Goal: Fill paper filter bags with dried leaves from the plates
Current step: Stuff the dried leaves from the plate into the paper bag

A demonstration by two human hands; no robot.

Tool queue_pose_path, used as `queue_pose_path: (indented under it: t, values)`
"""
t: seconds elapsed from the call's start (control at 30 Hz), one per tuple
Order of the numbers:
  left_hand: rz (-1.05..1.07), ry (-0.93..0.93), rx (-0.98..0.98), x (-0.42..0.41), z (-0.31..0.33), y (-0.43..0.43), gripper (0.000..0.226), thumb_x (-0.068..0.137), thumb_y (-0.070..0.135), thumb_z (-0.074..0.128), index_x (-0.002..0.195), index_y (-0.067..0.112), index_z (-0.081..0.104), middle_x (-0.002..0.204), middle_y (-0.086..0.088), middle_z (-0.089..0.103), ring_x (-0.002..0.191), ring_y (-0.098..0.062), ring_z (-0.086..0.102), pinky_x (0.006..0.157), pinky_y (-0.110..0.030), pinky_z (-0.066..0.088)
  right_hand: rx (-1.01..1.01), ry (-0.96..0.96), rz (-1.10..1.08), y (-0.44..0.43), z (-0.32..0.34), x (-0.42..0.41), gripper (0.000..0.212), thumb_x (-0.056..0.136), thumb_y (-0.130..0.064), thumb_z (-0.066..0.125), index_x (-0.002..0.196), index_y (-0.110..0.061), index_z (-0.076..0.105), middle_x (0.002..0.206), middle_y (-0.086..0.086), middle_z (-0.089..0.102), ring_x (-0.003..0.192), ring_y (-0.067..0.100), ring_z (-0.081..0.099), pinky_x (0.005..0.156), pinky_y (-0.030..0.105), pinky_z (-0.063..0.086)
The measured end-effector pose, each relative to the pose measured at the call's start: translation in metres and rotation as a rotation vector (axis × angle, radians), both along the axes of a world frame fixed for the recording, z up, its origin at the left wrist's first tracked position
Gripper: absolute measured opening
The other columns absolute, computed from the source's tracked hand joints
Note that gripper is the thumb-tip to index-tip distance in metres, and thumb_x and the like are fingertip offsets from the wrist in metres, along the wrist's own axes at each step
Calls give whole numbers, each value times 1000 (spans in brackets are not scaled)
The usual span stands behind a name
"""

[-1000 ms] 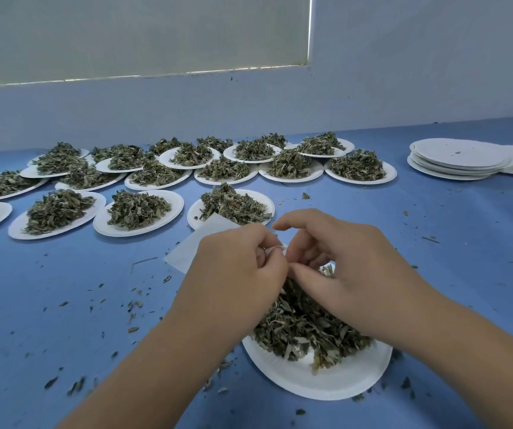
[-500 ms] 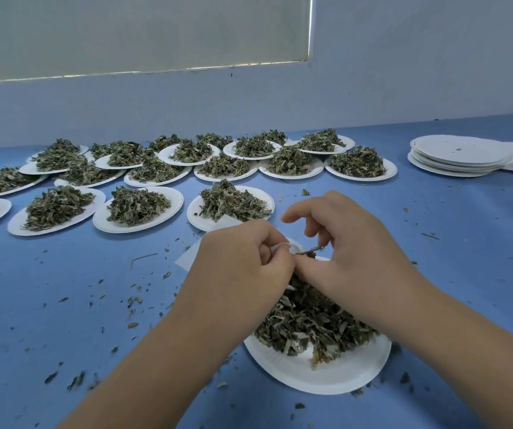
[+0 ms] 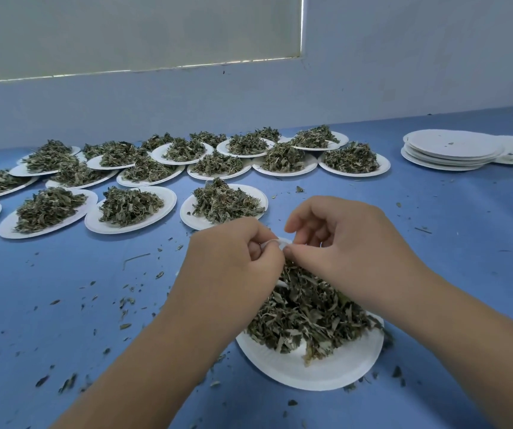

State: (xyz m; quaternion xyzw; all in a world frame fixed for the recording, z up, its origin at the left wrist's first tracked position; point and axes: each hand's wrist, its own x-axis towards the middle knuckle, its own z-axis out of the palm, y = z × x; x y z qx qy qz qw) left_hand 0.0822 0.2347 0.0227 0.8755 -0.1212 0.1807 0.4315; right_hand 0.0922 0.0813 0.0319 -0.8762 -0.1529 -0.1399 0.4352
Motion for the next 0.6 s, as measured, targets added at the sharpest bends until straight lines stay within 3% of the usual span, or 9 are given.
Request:
queue_pose_path:
  t: [0.13,0.27,0.33,0.47,0.6]
  values:
    - [19,11,1,0,0,0,16,81,19,65,66,24,66,45,8,47,43,-2,42,45,-8,34,-5,-45,18,4,1,-5,15,76,-22,75,82,-31,64,74,-19,65,64,3,56,63,15,46]
    - [31,19,9,2,0,2,16,81,21,64,65,24,65,51,0,55,45,-4,41,46,-10,35,-17,-70,14,-1,7,-7,12,78,-25,72,84,-33,65,76,-21,65,60,-5,53,60,6,39]
    - [31,26,10,2,0,4,20,83,19,64,64,24,65,54,-4,57,45,-6,42,46,-10,36,-22,-52,-19,-8,12,-8,11,77,-37,69,82,-33,60,78,-19,64,61,-5,53,60,6,39]
    - [59,47,-7,3,1,4,19,81,19,64,63,24,65,46,5,49,45,-4,42,45,-9,35,-263,135,-16,-14,16,-12,51,57,-77,59,89,-40,43,85,-18,60,72,-5,56,59,17,42]
    - [85,64,-13,4,1,4,19,81,18,62,63,23,65,44,9,47,43,-4,41,43,-9,33,-411,188,-6,-3,9,-19,68,48,-78,59,96,-40,30,86,-11,57,70,3,57,65,30,52]
